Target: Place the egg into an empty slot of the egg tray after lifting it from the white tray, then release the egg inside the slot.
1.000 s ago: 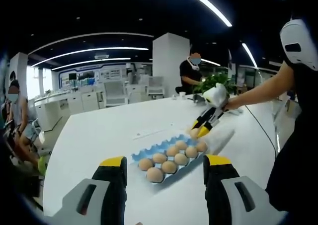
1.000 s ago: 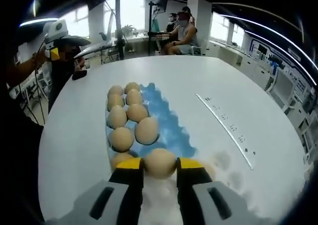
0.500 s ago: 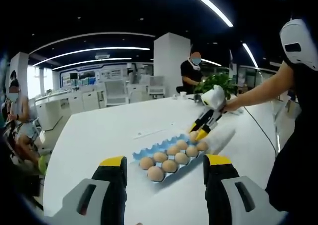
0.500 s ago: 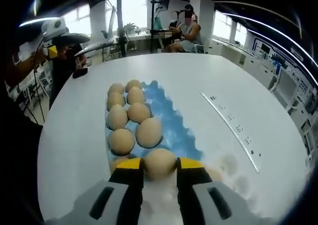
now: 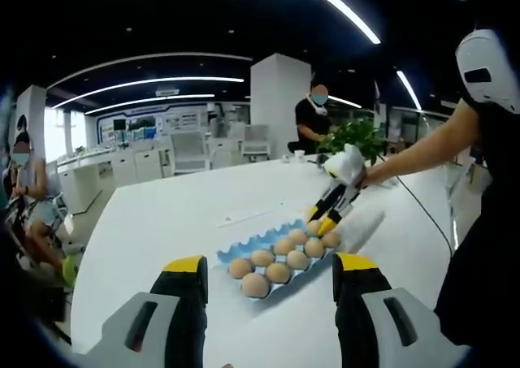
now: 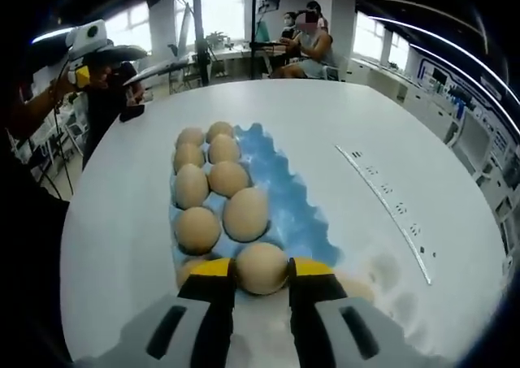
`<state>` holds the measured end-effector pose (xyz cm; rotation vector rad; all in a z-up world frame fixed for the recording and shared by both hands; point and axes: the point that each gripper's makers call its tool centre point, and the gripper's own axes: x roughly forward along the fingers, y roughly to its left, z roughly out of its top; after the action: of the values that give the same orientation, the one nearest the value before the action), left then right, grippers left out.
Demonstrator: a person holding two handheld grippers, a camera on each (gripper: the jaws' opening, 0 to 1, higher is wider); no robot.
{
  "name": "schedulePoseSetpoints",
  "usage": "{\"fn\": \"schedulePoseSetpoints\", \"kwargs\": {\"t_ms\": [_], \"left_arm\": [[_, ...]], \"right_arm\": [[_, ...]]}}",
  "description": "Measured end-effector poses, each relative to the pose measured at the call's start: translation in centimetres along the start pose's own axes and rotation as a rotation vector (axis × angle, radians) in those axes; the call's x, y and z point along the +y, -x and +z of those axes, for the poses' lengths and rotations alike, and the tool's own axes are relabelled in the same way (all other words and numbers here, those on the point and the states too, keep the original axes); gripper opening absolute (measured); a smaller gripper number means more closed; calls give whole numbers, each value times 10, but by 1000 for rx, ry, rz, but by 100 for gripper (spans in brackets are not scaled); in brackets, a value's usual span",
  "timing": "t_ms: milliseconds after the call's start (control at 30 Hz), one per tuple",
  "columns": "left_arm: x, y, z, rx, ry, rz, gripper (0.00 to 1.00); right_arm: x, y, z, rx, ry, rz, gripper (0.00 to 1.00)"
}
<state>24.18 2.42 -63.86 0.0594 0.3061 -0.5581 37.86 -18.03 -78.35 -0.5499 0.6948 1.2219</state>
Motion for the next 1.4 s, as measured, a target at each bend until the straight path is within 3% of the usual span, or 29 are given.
{"fn": "schedulePoseSetpoints", "kwargs": {"t_ms": [500,633,700,933,1100,1400], "left_arm": [[1,-1,0,2,-2,0,62],[1,-1,1,2,-6,0,62],[1,0,1,4,-8,1,62],[1,1,2,4,-8,6,62],[1,1,3,2,-9,6,62],[-3,-3,4,1,-13,-9,62]], "right_arm": [[-2,-4,-4,-1,-11,0,26],[0,-3,-6,-20,15,6,27],[0,-3,-6,-33,70,9,27],[-4,0,-7,-52,49,-20,31],[-5,11,2,-123,8,-40,32],[-15,29,3,-175,-53,-82,31]]}}
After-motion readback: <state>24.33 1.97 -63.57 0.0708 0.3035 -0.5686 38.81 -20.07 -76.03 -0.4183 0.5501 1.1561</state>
